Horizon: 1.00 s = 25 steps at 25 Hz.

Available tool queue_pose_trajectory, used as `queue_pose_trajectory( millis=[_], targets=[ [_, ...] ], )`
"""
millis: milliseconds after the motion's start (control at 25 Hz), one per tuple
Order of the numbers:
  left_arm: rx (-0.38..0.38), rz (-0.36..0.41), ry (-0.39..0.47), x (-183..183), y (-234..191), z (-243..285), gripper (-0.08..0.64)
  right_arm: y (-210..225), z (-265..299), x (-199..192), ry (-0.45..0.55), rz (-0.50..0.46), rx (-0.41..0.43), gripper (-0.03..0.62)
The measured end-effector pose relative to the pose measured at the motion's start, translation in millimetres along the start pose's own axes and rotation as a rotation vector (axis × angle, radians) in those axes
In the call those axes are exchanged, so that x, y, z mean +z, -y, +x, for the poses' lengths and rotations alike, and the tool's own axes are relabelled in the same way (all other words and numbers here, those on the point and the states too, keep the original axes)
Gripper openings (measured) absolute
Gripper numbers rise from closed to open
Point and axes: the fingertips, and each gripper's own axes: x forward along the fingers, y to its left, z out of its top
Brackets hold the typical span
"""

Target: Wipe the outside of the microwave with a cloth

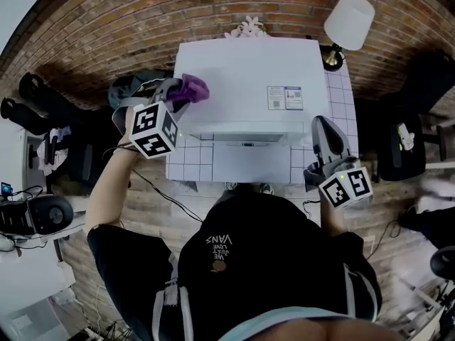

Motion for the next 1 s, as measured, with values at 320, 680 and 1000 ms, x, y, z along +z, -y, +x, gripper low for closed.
queue_pose_trajectory(
  millis=[320, 680, 1000],
  targets=[
    [-0.02, -0.058, -0.054, -61, 36, -28, 0.141, -32, 28, -9, -0.018, -0.007, 0.065, 0.003],
    [-0.085, 0.099, 0.075, 17, 42, -3, 0.141, -26, 5, -4, 0.001, -0.01, 0.01, 0.005],
    [-0.122, 0.296, 0.23, 148, 33, 32, 0.141, 17, -55, 8, 0.048, -0.002, -0.132, 0.004]
  ],
)
